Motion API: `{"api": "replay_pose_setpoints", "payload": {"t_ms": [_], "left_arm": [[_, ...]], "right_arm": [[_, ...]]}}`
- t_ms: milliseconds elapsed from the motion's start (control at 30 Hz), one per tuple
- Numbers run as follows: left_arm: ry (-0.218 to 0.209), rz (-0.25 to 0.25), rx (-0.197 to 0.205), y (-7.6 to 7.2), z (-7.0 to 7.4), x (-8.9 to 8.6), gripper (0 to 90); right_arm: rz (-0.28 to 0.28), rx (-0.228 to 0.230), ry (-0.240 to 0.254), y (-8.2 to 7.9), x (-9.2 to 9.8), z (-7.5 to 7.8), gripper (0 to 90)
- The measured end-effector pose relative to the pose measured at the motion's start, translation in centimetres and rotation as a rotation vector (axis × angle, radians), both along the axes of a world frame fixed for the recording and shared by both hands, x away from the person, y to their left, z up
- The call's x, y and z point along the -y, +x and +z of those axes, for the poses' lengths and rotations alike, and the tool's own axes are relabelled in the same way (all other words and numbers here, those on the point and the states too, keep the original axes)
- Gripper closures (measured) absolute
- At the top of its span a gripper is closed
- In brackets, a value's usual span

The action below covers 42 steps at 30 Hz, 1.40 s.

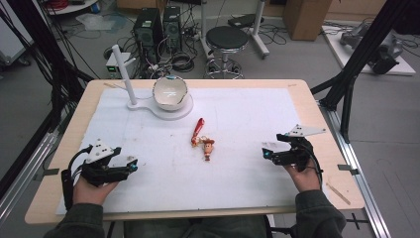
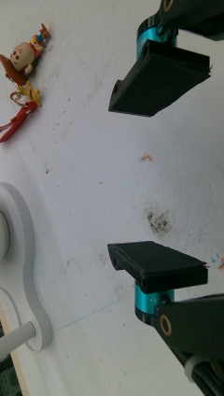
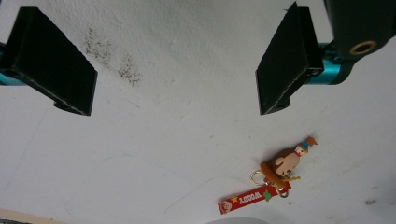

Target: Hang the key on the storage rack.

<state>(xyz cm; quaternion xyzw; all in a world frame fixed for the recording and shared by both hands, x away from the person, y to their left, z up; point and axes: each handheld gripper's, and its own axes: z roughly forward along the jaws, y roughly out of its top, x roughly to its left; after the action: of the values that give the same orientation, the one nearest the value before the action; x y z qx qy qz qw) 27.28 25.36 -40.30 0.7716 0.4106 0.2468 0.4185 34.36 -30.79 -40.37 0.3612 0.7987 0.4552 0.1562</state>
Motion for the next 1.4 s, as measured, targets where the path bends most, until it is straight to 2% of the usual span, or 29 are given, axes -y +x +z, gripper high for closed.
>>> {"api": "replay_pose_setpoints", "payload": {"t_ms": [333, 467, 800, 900, 1000, 1200, 1300, 1400], "left_arm": [[0.003, -0.013, 0.003, 0.2, 0.1, 0.4, 27.4], [-0.008, -0.018, 0.003, 0.3, 0.1, 0.6, 27.4], [-0.017, -0.052, 0.004, 0.4, 0.7, 1.7, 28.9], [-0.023, -0.074, -0.003, 0.7, 0.9, 2.3, 28.3], [0.007, -0.103, -0.005, 1.1, 1.1, 2.9, 28.3], [-0.016, -0.12, -0.013, 1.9, 1.3, 3.4, 28.5], [-0.003, -0.133, -0.009, 2.7, 1.5, 4.2, 29.5], [0.005, -0.142, -0.025, 3.7, 1.5, 5.2, 30.2]], "right_arm": [[-0.006, 0.009, 0.014, -0.3, 0.3, 0.0, 11.9], [-0.004, 0.015, 0.016, -0.4, 0.3, 0.0, 11.9], [-0.007, 0.019, 0.024, -0.7, 0.3, 0.2, 11.9], [-0.008, 0.019, 0.029, -0.7, 0.3, 0.2, 11.9], [-0.005, 0.018, 0.031, -0.7, 0.3, 0.2, 11.9], [0.005, 0.027, 0.028, -0.5, 0.3, 0.1, 11.9], [0.004, 0.019, 0.031, -0.5, 0.3, 0.1, 11.9], [0.004, 0.024, 0.031, -0.4, 0.3, 0.1, 11.9]]}}
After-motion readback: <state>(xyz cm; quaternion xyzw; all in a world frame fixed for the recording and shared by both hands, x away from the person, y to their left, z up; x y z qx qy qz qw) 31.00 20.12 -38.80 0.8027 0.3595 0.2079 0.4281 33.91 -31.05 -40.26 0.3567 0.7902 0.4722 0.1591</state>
